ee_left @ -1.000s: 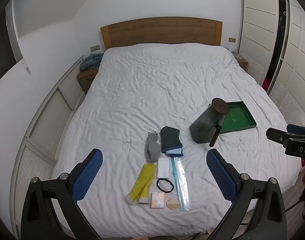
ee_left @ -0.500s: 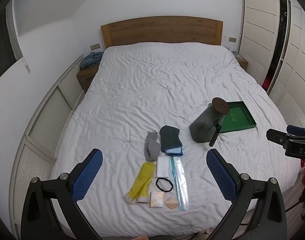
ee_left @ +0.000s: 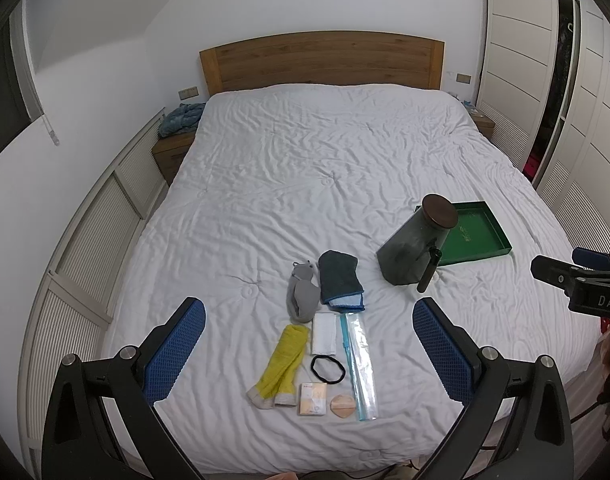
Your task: Organize soft objects
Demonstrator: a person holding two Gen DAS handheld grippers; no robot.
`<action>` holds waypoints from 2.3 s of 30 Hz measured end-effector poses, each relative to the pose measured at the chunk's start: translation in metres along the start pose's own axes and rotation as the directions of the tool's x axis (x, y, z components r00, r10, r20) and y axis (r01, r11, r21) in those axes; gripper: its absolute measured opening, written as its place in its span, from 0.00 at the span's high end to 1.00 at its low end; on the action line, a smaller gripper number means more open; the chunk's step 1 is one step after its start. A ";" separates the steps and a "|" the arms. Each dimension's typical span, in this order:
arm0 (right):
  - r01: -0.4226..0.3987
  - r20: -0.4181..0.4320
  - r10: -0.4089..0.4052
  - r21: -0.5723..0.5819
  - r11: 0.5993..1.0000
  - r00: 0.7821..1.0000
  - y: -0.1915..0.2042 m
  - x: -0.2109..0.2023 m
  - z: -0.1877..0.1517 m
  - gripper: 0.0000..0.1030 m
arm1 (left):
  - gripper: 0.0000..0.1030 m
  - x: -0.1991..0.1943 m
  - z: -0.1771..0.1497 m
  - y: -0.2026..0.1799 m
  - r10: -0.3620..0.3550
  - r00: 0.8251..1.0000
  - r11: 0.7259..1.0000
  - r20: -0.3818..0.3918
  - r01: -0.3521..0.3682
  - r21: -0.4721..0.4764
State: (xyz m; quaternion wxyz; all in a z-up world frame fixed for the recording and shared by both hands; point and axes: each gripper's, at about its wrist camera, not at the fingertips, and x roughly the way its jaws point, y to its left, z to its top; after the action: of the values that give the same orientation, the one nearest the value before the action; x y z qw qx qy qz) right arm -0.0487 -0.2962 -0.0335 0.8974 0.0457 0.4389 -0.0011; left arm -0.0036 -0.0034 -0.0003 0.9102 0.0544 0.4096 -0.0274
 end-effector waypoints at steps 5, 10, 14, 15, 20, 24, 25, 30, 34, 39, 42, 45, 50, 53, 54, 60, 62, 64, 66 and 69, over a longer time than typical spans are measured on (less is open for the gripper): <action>-0.001 -0.001 0.001 -0.001 1.000 1.000 0.000 0.000 0.001 0.00 | 0.01 -0.001 -0.002 -0.002 0.003 1.000 1.000 0.000 -0.003 0.001; 0.002 0.000 -0.002 -0.001 1.000 1.000 0.000 0.001 0.002 0.00 | 0.01 0.001 0.000 -0.001 0.000 1.000 1.000 -0.003 0.000 0.000; 0.003 0.000 -0.003 -0.001 1.000 1.000 0.000 0.002 0.002 0.00 | 0.01 0.001 0.000 -0.001 0.000 1.000 1.000 -0.003 0.000 0.000; 0.002 0.000 -0.002 -0.001 1.000 1.000 0.000 0.001 0.001 0.00 | 0.01 0.001 -0.001 -0.001 -0.001 1.000 1.000 -0.003 0.001 0.000; 0.002 0.000 -0.002 -0.002 1.000 1.000 0.000 0.002 0.001 0.00 | 0.01 0.001 -0.003 -0.001 -0.001 1.000 1.000 -0.005 0.001 -0.002; 0.004 -0.001 -0.004 -0.002 1.000 1.000 0.000 0.004 0.002 0.00 | 0.01 0.007 -0.004 -0.002 -0.002 1.000 1.000 -0.006 0.002 0.000; 0.004 -0.001 -0.004 -0.002 1.000 1.000 0.000 0.004 0.002 0.00 | 0.01 0.007 -0.004 -0.002 -0.001 1.000 1.000 -0.006 0.001 0.002; 0.003 -0.003 -0.003 -0.001 1.000 1.000 0.000 0.006 0.003 0.00 | 0.01 0.008 -0.006 -0.003 -0.002 1.000 1.000 -0.011 0.002 0.001; 0.003 -0.003 -0.003 -0.001 1.000 1.000 -0.001 0.007 0.003 0.00 | 0.01 0.009 -0.007 -0.003 -0.002 1.000 1.000 -0.012 0.002 0.001; 0.004 -0.004 -0.004 -0.002 1.000 1.000 0.000 0.006 0.003 0.00 | 0.01 0.011 -0.009 -0.003 -0.003 1.000 1.000 -0.014 0.003 0.002; 0.004 -0.004 -0.004 -0.002 1.000 1.000 0.000 0.006 0.003 0.00 | 0.01 0.014 -0.010 -0.003 -0.003 1.000 1.000 -0.017 0.003 0.001; 0.004 -0.007 -0.004 -0.004 1.000 1.000 -0.001 0.009 0.004 0.00 | 0.01 0.019 -0.013 -0.003 -0.002 1.000 1.000 -0.023 0.002 -0.002; 0.004 -0.020 -0.004 -0.011 1.000 1.000 0.002 0.029 0.000 0.00 | 0.01 0.028 -0.013 -0.002 -0.005 0.999 1.000 -0.040 0.005 -0.003; 0.001 -0.028 -0.002 -0.014 1.000 1.000 0.005 0.036 0.001 0.00 | 0.01 0.031 -0.011 -0.001 -0.008 0.999 1.000 -0.045 0.008 -0.002; 0.004 -0.030 -0.004 -0.016 1.000 1.000 0.006 0.038 0.002 0.00 | 0.01 0.032 -0.011 0.000 -0.010 0.999 1.000 -0.048 0.010 -0.003; -0.002 -0.048 0.001 -0.016 1.000 0.999 0.012 0.052 0.006 0.00 | 0.01 0.043 -0.007 0.005 -0.017 0.998 1.000 -0.066 0.017 -0.004; -0.004 -0.054 0.003 -0.015 1.000 0.999 0.015 0.059 0.006 0.00 | 0.01 0.049 -0.007 0.007 -0.019 0.997 1.000 -0.074 0.019 -0.004; -0.001 -0.063 0.000 -0.019 1.000 0.998 0.019 0.068 0.006 0.00 | 0.01 0.057 -0.007 0.010 -0.024 0.996 1.000 -0.084 0.023 -0.004; -0.003 -0.074 0.002 -0.020 1.000 0.997 0.023 0.078 0.007 0.00 | 0.01 0.064 -0.007 0.012 -0.020 0.996 1.000 -0.088 0.020 -0.001; -0.002 -0.078 -0.001 -0.036 0.999 0.997 0.031 0.097 0.008 0.00 | 0.01 0.079 -0.010 0.019 -0.027 0.994 1.000 -0.104 0.027 -0.009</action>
State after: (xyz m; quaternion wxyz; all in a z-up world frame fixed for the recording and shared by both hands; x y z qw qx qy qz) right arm 0.0187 -0.2623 -0.1025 0.8802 0.0294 0.4735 0.0087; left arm 0.0429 0.0162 -0.0650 0.8873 0.0466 0.4574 -0.0353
